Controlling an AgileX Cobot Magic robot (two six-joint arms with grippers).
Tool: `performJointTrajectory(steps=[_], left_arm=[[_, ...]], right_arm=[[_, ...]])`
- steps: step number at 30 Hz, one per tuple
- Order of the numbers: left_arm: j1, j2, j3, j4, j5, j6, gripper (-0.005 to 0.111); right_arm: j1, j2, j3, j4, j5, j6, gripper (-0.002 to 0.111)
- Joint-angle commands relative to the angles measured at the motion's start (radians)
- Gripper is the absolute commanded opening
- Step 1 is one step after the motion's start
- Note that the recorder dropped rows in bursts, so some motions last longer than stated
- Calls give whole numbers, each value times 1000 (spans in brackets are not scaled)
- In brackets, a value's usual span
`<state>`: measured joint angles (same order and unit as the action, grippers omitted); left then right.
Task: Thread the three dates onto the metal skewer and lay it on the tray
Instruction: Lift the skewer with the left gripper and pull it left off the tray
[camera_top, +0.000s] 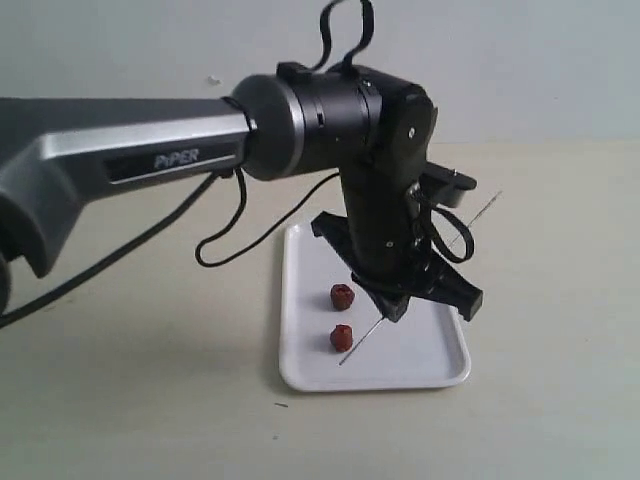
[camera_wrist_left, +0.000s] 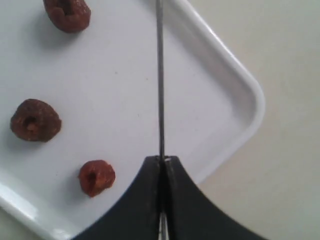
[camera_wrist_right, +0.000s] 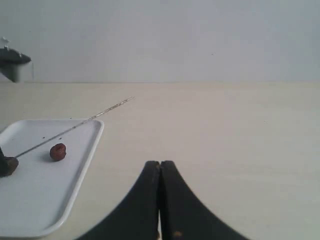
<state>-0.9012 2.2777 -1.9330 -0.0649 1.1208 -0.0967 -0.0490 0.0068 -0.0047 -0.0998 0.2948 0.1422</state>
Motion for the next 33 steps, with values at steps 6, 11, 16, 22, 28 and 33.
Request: performJointTrajectory(steps=[6, 11, 16, 22, 28, 33], left_arm=[[-5, -109, 89, 5, -6, 58, 0], [5, -176, 208, 10, -80, 97, 0], [68, -272, 345, 10, -115, 127, 0], [223, -426, 596, 0, -218, 221, 0], [403, -561, 806, -9, -350, 356, 0], [490, -603, 857, -45, -411, 432, 0]], right_arm=[[-5, -7, 5, -4, -8, -1, 0], [-5, -7, 5, -4, -8, -1, 0], [-5, -7, 5, -4, -8, -1, 0], [-5, -7, 5, -4, -8, -1, 0], [-5, -7, 5, -4, -8, -1, 0], [-5, -7, 5, -4, -8, -1, 0]])
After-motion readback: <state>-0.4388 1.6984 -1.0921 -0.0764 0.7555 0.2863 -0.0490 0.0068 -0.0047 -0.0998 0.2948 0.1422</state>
